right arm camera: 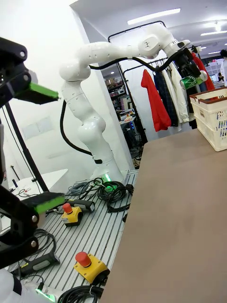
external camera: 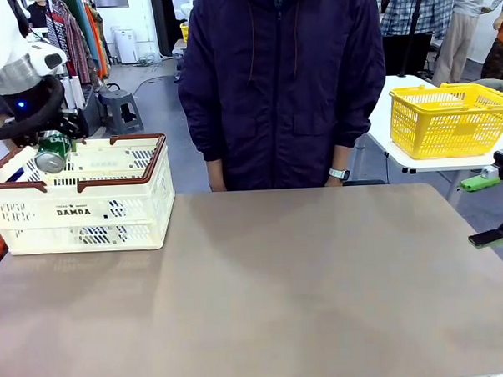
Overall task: Place the drinks into the Shopping basket.
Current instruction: Pick up one drink and place it into the Shopping basket.
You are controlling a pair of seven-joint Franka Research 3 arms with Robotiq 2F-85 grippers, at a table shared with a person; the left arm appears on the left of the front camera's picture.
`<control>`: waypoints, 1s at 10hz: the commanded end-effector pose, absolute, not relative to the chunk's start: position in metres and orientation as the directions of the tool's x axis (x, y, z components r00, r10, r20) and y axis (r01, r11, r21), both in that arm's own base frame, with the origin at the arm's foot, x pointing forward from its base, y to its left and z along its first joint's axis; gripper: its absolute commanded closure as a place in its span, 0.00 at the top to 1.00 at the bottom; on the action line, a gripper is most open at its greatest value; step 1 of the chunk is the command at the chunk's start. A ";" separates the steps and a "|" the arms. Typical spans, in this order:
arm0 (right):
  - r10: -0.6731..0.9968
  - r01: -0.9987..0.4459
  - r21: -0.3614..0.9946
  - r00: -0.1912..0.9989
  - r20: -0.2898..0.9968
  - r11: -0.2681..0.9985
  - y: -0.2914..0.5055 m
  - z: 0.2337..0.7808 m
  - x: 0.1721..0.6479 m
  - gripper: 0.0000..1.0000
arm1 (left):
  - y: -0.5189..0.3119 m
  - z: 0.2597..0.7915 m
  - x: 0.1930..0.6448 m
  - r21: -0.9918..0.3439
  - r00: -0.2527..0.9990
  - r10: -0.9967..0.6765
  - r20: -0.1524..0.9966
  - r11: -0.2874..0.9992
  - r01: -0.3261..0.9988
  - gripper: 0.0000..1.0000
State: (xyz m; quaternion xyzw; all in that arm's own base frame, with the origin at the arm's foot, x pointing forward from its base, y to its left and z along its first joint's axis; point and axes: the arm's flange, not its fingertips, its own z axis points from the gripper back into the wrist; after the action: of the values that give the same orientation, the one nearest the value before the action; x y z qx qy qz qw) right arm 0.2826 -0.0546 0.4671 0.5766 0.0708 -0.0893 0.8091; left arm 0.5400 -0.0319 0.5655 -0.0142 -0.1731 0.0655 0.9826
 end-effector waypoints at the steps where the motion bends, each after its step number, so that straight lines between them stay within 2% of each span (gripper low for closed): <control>1: -0.047 0.205 0.921 0.979 -0.201 0.330 -0.059 0.469 0.282 1.00 | -0.038 0.562 0.525 -0.046 0.935 0.140 0.325 0.990 -0.132 0.00; 4: -0.047 0.205 0.921 0.979 -0.201 0.330 -0.059 0.469 0.282 1.00 | -0.038 0.562 0.525 -0.046 0.935 0.140 0.325 0.990 -0.132 0.00; 6: -0.047 0.205 0.921 0.979 -0.201 0.330 -0.059 0.469 0.282 1.00 | -0.030 0.559 0.553 -0.063 0.956 0.069 0.284 0.997 -0.053 0.00; 8: -0.047 0.205 0.921 0.979 -0.201 0.330 -0.059 0.469 0.282 1.00 | 0.001 0.553 0.591 -0.049 0.957 0.053 0.285 0.998 -0.040 0.00; 10: -0.047 0.205 0.921 0.979 -0.201 0.330 -0.059 0.469 0.282 1.00 | 0.026 0.538 0.620 -0.065 0.971 -0.048 0.234 0.996 0.065 0.00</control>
State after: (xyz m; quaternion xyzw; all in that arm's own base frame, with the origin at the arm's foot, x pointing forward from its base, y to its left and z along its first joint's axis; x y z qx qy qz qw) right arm 0.2826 -0.0548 0.4672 0.5766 0.0706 -0.0894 0.8091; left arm 0.6035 0.0173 0.5275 -0.0163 -0.1335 0.0078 0.9909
